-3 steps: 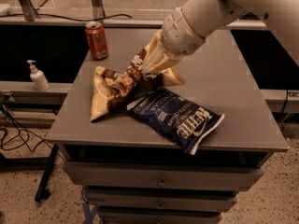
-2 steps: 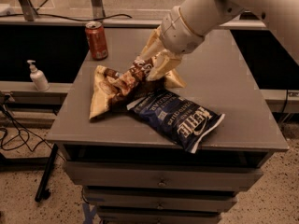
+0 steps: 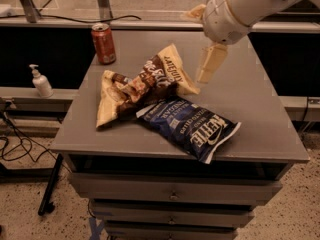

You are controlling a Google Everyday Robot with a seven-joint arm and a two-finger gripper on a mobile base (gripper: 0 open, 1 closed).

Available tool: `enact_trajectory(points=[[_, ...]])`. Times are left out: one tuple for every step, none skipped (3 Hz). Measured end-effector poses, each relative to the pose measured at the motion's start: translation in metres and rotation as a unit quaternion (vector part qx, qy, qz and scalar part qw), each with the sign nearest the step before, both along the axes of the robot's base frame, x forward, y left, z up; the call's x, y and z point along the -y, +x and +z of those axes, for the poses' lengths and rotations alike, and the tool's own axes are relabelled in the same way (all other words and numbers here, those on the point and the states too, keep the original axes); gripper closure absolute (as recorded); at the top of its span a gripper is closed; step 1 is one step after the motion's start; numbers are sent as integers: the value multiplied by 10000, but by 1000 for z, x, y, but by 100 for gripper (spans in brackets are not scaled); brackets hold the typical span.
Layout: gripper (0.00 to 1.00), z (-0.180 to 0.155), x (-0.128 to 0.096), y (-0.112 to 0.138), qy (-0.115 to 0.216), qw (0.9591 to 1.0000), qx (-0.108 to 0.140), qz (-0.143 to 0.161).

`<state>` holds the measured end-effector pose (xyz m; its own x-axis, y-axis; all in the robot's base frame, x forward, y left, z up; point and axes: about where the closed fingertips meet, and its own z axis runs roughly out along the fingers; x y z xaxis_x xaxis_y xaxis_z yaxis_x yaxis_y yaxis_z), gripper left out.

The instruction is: Move brown chip bag near blue chip bag

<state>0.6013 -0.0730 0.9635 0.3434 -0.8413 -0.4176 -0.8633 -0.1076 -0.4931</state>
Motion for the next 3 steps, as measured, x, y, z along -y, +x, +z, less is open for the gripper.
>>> enact_trajectory(points=[[0, 21, 72, 3, 177, 9934, 10, -1135], [0, 36, 156, -9, 357, 9682, 59, -2477], [0, 41, 252, -41, 688, 9188, 141, -3885]])
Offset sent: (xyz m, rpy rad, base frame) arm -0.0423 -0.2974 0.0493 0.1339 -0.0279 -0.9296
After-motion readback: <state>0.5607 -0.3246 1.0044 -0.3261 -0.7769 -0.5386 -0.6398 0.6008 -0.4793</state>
